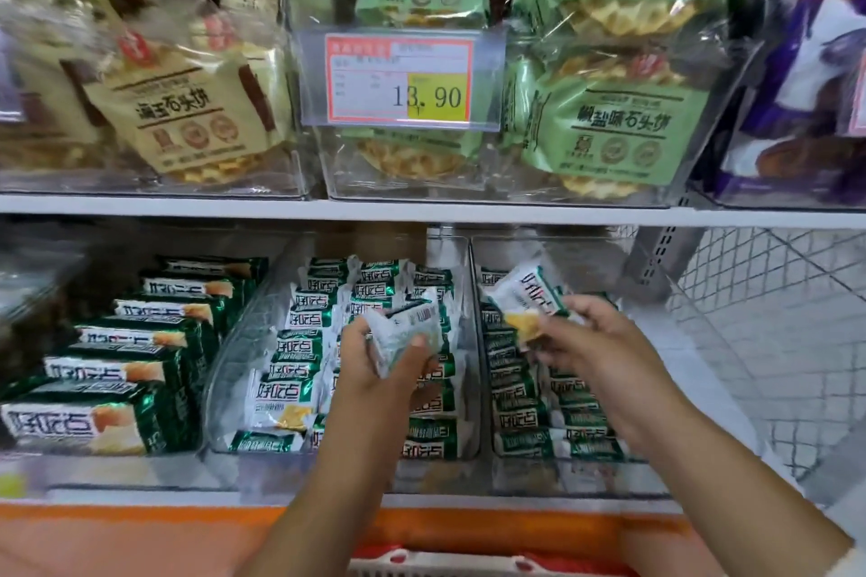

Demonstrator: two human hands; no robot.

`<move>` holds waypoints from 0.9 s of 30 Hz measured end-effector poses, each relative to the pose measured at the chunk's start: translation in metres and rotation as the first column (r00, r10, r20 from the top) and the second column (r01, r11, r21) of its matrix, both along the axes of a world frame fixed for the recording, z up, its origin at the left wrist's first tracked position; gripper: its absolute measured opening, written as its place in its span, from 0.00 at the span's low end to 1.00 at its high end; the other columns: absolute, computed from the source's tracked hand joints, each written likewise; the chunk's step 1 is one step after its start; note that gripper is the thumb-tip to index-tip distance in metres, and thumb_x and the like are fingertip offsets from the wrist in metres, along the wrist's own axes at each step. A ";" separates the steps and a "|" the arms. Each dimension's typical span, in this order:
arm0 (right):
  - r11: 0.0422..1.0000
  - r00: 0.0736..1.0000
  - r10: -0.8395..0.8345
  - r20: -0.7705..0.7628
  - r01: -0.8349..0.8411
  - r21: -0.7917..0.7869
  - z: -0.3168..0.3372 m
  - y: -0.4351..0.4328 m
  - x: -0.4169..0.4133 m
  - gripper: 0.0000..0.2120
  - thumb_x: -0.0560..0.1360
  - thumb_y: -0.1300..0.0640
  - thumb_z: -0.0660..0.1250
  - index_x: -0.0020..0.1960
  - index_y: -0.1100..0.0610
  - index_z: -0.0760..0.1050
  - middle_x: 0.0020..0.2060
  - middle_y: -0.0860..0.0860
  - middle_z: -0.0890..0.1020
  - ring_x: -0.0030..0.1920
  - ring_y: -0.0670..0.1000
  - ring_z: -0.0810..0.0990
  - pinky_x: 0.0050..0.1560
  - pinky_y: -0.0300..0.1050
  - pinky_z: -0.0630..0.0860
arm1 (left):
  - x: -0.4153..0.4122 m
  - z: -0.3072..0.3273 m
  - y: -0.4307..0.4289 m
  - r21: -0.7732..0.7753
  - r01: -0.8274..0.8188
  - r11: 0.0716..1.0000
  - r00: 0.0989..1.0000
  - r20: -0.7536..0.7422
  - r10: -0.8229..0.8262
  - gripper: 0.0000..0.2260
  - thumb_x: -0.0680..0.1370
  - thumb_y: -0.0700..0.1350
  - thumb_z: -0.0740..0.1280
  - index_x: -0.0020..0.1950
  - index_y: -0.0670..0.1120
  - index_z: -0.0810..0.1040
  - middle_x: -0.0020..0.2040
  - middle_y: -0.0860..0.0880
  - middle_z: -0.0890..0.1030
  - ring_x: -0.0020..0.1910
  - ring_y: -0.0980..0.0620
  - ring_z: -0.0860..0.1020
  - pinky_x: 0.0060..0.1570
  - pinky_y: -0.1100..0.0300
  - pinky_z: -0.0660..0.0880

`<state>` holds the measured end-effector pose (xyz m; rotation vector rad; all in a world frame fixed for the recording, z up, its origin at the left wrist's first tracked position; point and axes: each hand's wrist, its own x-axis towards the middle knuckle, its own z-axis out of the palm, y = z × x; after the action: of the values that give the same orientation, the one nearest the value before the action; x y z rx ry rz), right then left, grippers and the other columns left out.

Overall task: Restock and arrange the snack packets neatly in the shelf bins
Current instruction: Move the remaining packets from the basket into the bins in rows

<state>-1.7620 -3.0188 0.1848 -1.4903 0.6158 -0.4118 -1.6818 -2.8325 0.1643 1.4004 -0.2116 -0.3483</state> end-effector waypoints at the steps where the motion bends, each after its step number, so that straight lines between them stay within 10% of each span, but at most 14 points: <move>1: 0.996 0.998 -0.053 -0.026 0.051 -0.067 -0.006 -0.013 0.007 0.15 0.71 0.59 0.73 0.56 0.51 0.75 0.49 0.52 0.82 0.46 0.55 0.84 0.54 0.50 0.79 | 0.004 -0.002 0.001 0.028 -0.019 0.999 1.000 0.019 0.019 0.14 0.80 0.43 0.67 0.64 0.50 0.70 0.54 0.48 0.83 0.48 0.50 0.85 0.48 0.51 0.83; 7: 0.843 0.977 -0.051 -0.205 -0.068 -0.533 -0.047 -0.067 0.071 0.17 0.75 0.57 0.71 0.62 0.53 0.73 0.46 0.54 0.80 0.35 0.49 0.77 0.25 0.32 0.68 | 0.015 -0.008 -0.004 0.095 -0.054 0.994 0.997 0.057 0.049 0.04 0.81 0.45 0.65 0.53 0.53 0.75 0.49 0.50 0.85 0.45 0.50 0.85 0.48 0.45 0.82; 21: 0.703 0.965 -0.145 -0.221 -0.057 -0.709 -0.088 -0.080 0.110 0.24 0.75 0.53 0.70 0.69 0.50 0.68 0.54 0.56 0.77 0.46 0.57 0.78 0.46 0.42 0.73 | 0.013 -0.007 -0.006 0.043 -0.003 0.999 1.000 0.020 0.002 0.03 0.80 0.43 0.66 0.52 0.50 0.77 0.50 0.49 0.85 0.47 0.50 0.85 0.48 0.51 0.82; 27: 0.640 0.992 -0.104 0.070 0.120 -0.759 -0.026 -0.012 0.031 0.16 0.78 0.54 0.65 0.66 0.49 0.71 0.53 0.46 0.72 0.49 0.41 0.74 0.45 0.32 0.70 | 0.003 0.005 -0.003 0.031 0.098 0.995 0.995 -0.028 -0.097 0.05 0.81 0.44 0.65 0.56 0.45 0.76 0.49 0.47 0.86 0.46 0.49 0.86 0.49 0.51 0.81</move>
<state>-1.7309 -3.0313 0.1587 -2.2665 0.5385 -0.8625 -1.6790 -2.8355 0.1693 1.4191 -0.2542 -0.4523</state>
